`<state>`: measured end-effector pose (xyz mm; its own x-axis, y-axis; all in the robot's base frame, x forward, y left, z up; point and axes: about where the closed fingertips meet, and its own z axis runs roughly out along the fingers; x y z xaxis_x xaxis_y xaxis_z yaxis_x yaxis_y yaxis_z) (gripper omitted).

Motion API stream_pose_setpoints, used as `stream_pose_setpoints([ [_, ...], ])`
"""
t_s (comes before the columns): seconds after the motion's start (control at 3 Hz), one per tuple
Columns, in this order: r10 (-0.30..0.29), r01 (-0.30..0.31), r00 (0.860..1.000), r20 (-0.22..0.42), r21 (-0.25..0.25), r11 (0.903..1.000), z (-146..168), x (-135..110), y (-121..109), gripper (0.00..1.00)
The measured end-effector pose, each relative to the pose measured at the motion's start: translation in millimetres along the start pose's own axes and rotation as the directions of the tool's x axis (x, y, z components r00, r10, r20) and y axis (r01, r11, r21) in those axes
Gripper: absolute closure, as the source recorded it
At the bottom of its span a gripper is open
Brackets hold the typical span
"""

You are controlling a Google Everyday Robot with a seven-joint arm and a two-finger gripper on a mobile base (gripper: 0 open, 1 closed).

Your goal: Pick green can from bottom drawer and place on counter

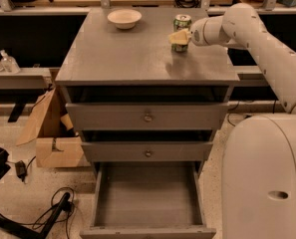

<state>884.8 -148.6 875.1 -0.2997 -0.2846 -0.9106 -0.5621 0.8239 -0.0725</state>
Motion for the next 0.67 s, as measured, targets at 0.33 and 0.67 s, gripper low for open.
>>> stream_pose_setpoints([
  [0.33,0.000,0.000,1.000,-0.001,-0.002,1.0000,1.5,0.6,1.1,0.00],
  [0.67,0.000,0.000,1.000,-0.001,-0.002,1.0000,1.5,0.6,1.1,0.00],
])
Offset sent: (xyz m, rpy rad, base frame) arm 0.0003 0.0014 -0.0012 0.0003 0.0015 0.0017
